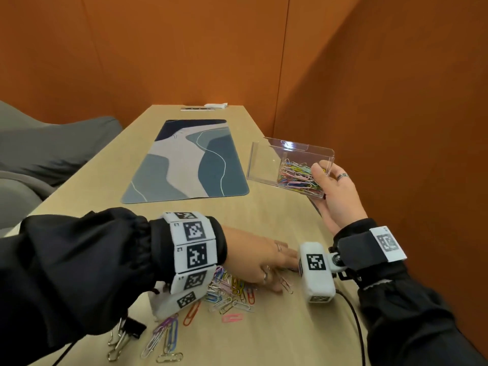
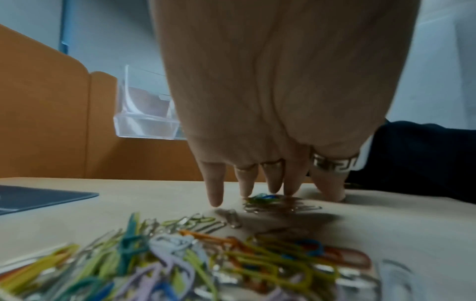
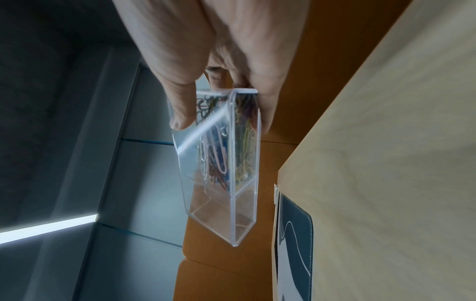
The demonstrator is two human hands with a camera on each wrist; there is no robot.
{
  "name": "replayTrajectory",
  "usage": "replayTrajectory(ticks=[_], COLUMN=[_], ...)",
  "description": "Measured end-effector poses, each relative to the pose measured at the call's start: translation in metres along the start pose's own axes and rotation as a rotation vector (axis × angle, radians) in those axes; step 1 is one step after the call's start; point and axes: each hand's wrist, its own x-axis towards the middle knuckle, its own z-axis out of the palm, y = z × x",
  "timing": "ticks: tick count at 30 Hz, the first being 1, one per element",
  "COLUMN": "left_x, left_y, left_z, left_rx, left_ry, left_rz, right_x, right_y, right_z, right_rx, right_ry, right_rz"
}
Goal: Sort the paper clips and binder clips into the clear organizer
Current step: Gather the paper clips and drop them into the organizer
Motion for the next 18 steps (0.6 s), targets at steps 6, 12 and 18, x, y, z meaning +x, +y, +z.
replayTrajectory(ticks=[6, 12, 18], left_x=[-0.001, -0.022, -0.009], left_y=[-0.009, -0.02, -0.017], left_z=[0.011, -0.002, -0.001], left_rx=[0.046, 0.018, -0.006], left_ry=[-0.132, -0.031, 0.143], left_rz=[-0.074, -0.166, -0.167], right_x=[-0.002, -0.005, -0.007], right_y=[0.0, 0.001, 0.001], right_z=[0.002, 0.007, 0.009], right_rx=[-0.023, -0.022, -0.04], right_ry=[-0.007, -0.013, -0.011], right_rz=[0.002, 0.014, 0.008])
